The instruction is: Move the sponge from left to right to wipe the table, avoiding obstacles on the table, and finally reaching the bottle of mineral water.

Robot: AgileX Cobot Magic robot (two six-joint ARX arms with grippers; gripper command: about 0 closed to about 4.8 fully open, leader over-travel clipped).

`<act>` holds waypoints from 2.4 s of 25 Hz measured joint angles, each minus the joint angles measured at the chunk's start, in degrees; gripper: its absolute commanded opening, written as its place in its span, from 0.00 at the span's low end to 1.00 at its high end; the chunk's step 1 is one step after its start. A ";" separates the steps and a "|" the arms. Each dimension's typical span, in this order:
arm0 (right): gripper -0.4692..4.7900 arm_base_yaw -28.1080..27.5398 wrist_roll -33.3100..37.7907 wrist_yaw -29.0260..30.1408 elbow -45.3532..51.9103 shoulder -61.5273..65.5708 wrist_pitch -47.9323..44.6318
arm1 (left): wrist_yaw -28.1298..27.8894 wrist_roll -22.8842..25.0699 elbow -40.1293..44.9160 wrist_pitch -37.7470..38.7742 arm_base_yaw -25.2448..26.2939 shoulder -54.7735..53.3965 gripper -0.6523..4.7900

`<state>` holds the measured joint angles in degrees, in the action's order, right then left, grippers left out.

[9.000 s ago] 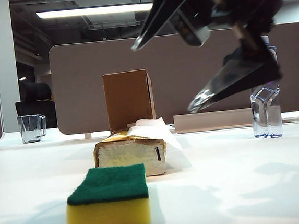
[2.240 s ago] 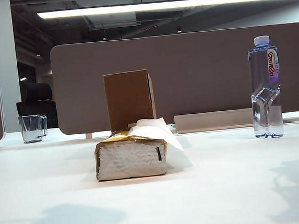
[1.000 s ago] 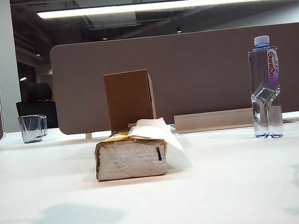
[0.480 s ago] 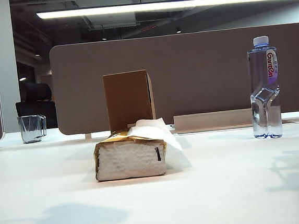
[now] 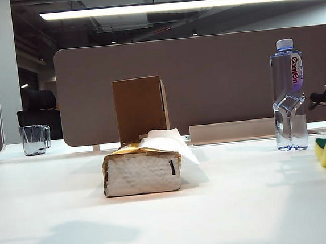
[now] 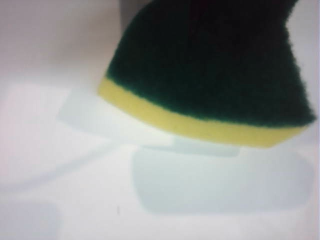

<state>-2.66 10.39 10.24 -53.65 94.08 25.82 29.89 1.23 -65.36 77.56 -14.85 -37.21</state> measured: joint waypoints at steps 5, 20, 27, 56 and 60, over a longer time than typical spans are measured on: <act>0.08 -0.02 -0.24 -0.39 -7.28 6.21 -0.28 | 0.00 -0.70 0.00 0.00 0.00 -0.02 0.76; 0.22 -0.35 -0.90 0.48 -13.33 11.10 -0.90 | 0.00 -2.16 0.00 -1.49 0.00 -0.04 0.76; 0.55 -0.24 -0.98 0.48 -13.60 11.10 -1.16 | 0.00 -2.16 0.00 -1.49 0.00 -0.04 0.76; 0.73 -2.25 -2.99 3.45 -13.57 -5.14 6.64 | 0.04 -2.16 0.00 -1.49 0.00 -0.04 0.76; 0.73 -2.25 -3.34 4.26 -13.57 -10.34 7.13 | -2.01 -2.14 0.00 -1.49 0.00 -0.04 0.76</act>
<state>-4.91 7.05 14.50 -67.22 83.74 32.95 27.88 -0.91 -65.36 76.07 -14.85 -37.26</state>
